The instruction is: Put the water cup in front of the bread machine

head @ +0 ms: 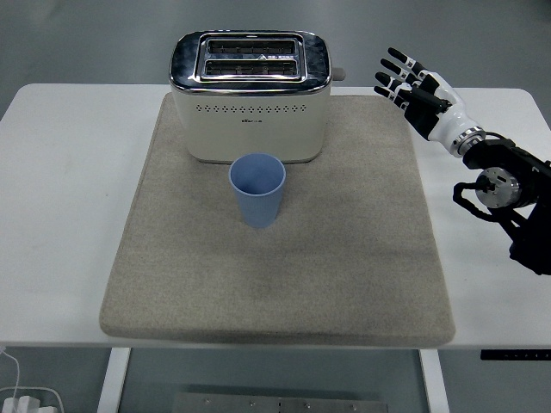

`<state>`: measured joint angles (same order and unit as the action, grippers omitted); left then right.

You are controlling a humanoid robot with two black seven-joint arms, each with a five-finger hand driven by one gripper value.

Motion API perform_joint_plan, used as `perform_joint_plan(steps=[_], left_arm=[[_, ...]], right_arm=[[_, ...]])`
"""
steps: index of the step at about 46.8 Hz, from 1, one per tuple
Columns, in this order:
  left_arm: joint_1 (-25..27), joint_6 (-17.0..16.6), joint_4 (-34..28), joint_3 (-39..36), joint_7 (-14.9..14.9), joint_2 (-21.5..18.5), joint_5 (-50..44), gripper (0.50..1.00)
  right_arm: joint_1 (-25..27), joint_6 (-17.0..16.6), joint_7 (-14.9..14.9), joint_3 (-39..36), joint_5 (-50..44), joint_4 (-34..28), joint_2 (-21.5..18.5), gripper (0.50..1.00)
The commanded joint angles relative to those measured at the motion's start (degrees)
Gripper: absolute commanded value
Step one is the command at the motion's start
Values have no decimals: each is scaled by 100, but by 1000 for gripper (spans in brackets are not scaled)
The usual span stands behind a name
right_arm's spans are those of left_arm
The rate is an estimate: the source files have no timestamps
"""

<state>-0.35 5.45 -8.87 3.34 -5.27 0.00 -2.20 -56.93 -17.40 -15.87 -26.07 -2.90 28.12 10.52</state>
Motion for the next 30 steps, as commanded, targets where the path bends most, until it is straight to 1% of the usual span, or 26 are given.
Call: perform_joint_plan(steps=[1, 6, 12, 24, 30], left_arm=[[-1, 0, 0, 0, 0, 0, 0, 1000], [-1, 0, 8, 0, 0, 0, 0, 1000], [-1, 0, 0, 0, 0, 0, 0, 1000], [-1, 0, 8, 0, -9, 0, 0, 1000], [-1, 0, 0, 0, 0, 0, 0, 1000]], right_arm=[[-46, -9, 92, 5, 228, -52, 3, 915], [-29, 53, 84, -3, 237, -70, -14, 917], [6, 308, 31, -3, 246, -70, -32, 928], [15, 281, 31, -12, 263, -61, -41, 930], [24, 334, 31, -12, 263, -61, -111, 930]])
